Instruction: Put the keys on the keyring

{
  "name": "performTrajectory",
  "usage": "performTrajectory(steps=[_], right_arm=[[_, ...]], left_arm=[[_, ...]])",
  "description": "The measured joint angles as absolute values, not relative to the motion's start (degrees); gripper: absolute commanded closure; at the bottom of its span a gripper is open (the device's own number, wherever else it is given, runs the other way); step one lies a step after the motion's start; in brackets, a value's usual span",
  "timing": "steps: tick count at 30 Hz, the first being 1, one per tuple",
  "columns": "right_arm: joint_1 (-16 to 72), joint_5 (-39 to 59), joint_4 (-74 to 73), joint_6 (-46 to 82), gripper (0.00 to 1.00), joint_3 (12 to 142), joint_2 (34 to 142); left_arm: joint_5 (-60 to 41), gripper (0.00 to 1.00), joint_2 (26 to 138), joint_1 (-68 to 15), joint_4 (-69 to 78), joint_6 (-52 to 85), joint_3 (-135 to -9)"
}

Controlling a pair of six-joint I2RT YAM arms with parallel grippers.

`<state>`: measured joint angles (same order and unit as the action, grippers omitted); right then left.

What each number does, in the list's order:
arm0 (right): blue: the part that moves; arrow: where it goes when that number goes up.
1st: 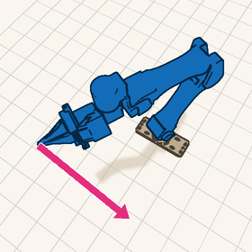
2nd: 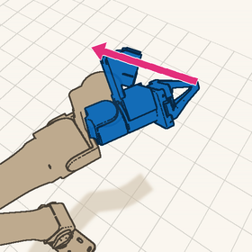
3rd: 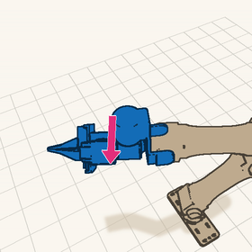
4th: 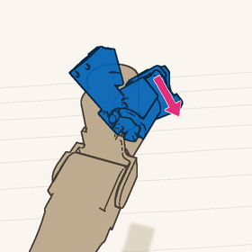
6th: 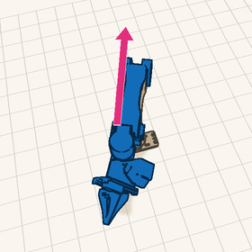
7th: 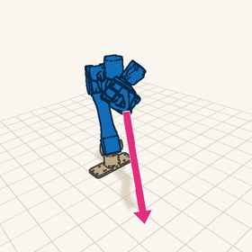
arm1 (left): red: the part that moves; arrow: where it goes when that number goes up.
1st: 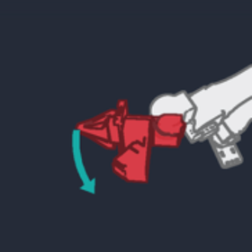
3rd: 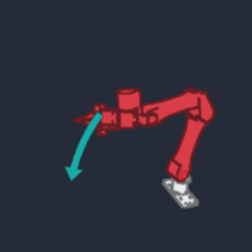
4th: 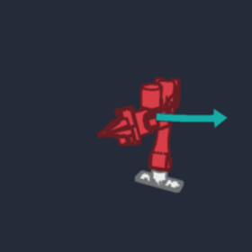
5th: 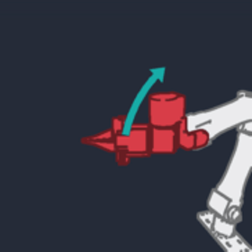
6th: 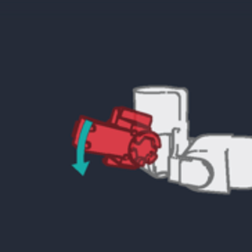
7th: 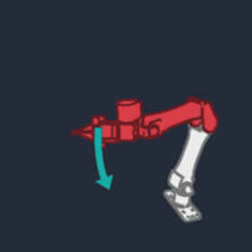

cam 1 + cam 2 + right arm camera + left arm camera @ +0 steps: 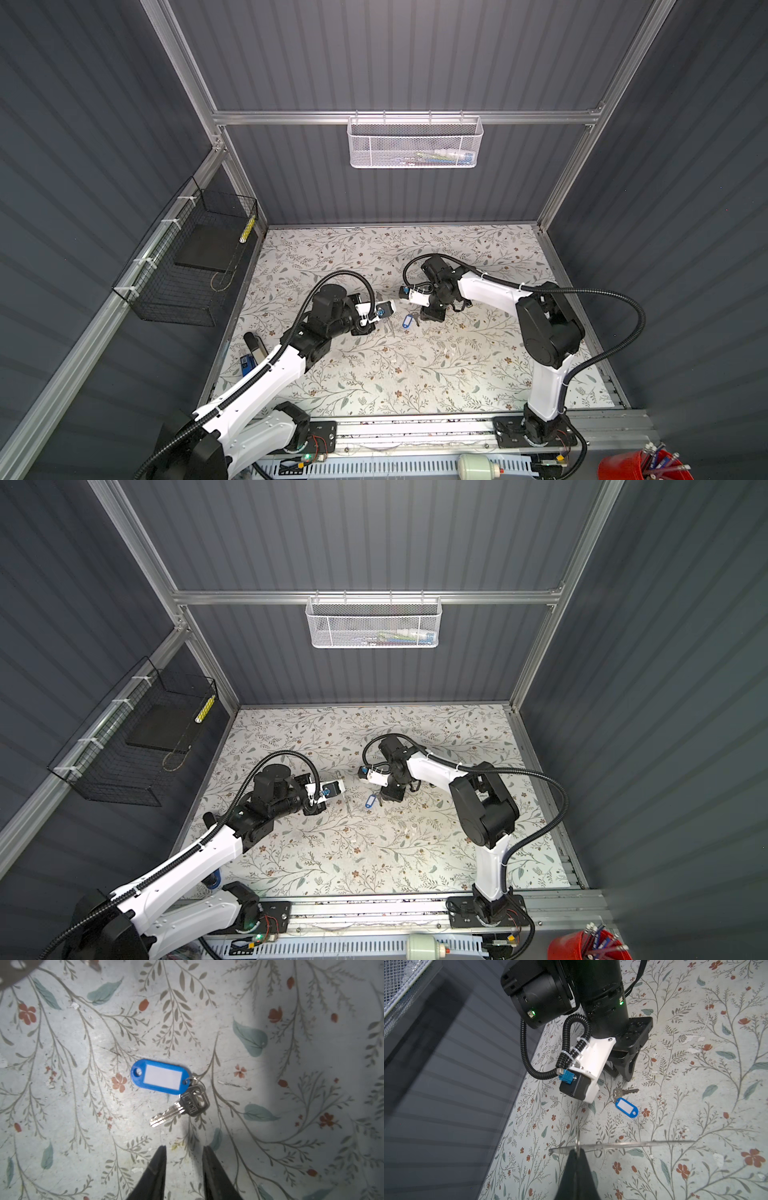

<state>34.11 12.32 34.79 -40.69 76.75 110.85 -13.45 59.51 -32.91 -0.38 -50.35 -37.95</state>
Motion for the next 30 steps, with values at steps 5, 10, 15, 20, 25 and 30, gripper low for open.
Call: performTrajectory(steps=[5,10,15,20,25,30], right_arm=[[35.1,12.5,34.3,-36.8,0.64,77.6,111.7],[36.5,11.9,33.9,-31.1,0.61,79.0,113.1],[37.9,9.8,33.9,-27.0,0.58,81.1,116.2],[38.9,8.2,34.1,-24.3,0.60,82.6,117.7],[39.2,8.3,35.6,-24.0,0.64,83.4,118.5],[39.2,8.0,37.6,-25.1,0.68,82.3,117.5]], left_arm=[[-13.5,1.00,59.5,-32.9,-0.4,-50.3,-38.0],[-13.5,1.00,59.5,-32.9,-0.4,-50.3,-38.0],[-13.5,1.00,59.5,-32.9,-0.4,-50.3,-38.0],[-13.6,1.00,59.5,-32.9,-0.4,-50.3,-37.9],[-13.7,1.00,59.5,-32.9,-0.4,-50.3,-38.0],[-13.7,1.00,59.5,-32.9,-0.4,-50.3,-38.0]])
